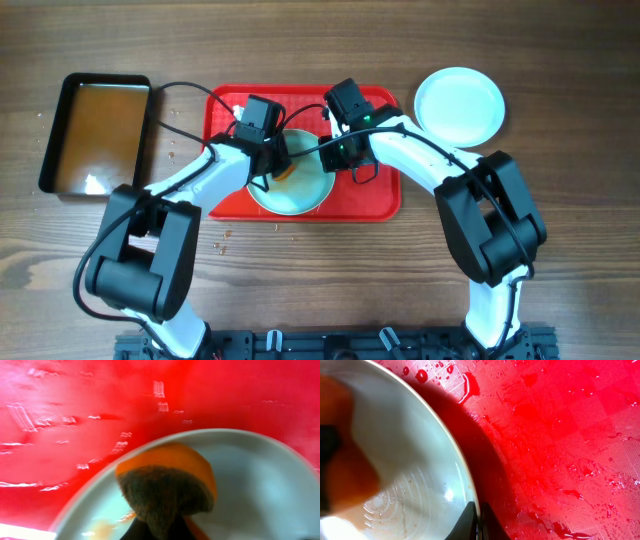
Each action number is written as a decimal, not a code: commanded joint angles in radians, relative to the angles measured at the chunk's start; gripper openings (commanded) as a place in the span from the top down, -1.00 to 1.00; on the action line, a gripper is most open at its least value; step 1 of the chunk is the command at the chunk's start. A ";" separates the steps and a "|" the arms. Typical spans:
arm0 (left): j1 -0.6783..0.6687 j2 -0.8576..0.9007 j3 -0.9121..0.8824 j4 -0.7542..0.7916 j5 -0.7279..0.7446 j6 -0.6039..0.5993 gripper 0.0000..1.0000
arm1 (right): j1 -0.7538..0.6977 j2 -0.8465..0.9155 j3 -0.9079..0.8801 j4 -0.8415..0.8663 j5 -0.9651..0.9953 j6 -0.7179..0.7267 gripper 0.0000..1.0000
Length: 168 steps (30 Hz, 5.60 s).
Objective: Clean dirty plates on tray and stack at the side
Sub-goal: 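Scrub the remaining plate with the sponge in the left gripper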
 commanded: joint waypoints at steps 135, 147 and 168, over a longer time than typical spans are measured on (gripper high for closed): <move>-0.037 -0.122 -0.037 -0.180 0.013 -0.033 0.27 | -0.005 0.043 -0.005 -0.009 0.035 0.002 0.91; -0.035 -0.291 -0.023 -0.196 -0.093 -0.033 0.31 | -0.005 0.043 -0.005 -0.010 0.036 0.000 0.92; -0.065 -0.184 -0.048 -0.150 0.001 -0.037 0.92 | -0.005 0.043 -0.005 -0.008 0.036 0.001 0.91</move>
